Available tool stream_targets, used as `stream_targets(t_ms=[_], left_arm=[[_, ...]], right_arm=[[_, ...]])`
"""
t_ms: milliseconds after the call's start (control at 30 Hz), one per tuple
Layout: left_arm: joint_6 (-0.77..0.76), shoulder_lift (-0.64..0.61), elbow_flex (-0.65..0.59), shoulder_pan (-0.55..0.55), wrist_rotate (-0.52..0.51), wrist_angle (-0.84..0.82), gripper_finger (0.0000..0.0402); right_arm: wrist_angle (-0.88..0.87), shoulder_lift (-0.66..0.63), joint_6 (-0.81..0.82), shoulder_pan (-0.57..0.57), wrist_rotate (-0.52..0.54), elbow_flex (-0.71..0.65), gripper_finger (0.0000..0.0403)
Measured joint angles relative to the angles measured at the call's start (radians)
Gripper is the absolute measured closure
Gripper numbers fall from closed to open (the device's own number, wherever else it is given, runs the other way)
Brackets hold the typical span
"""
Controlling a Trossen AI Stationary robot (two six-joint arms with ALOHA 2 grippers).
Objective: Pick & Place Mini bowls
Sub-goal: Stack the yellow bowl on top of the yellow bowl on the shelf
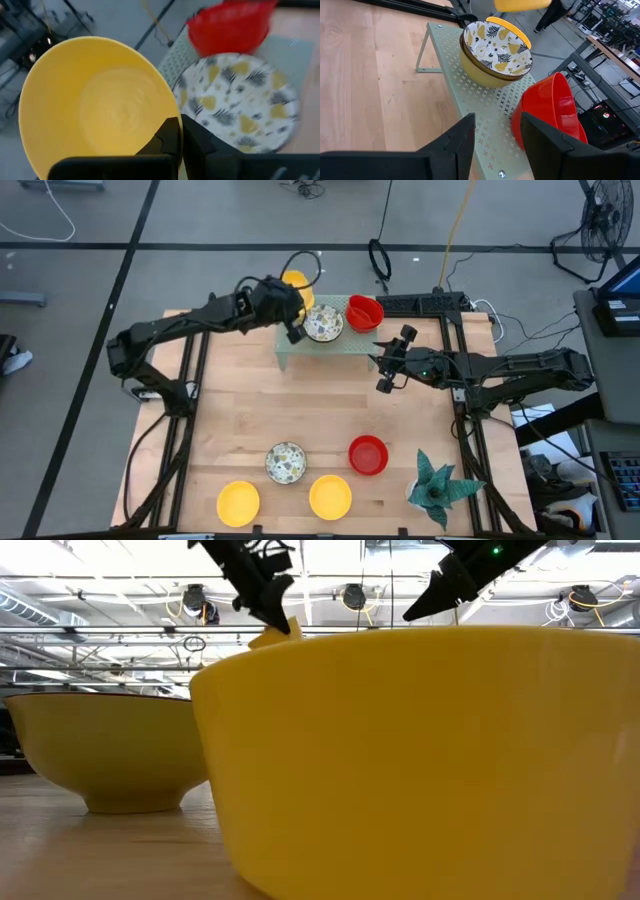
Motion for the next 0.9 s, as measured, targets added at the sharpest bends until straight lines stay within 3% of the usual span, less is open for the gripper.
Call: stream_targets(t_ms=[200, 433, 667, 900], left_arm=[[-0.001, 0.060, 0.001, 0.059, 0.024, 0.047, 0.0379], [0.004, 0.108, 0.001, 0.069, 0.053, 0.041, 0.0395], [0.021, 0.115, 0.001, 0.069, 0.043, 0.033, 0.0372], [0.024, 0.115, 0.001, 0.069, 0.039, -0.019, 0.0395]], right_arm=[[0.000, 0.000, 0.000, 0.000, 0.000, 0.000, 0.0259], [0.000, 0.000, -0.003, 0.000, 0.000, 0.000, 0.0259], [0.000, 0.000, -0.003, 0.000, 0.000, 0.000, 0.0259], [0.000, 0.000, -0.003, 0.000, 0.000, 0.000, 0.0259]])
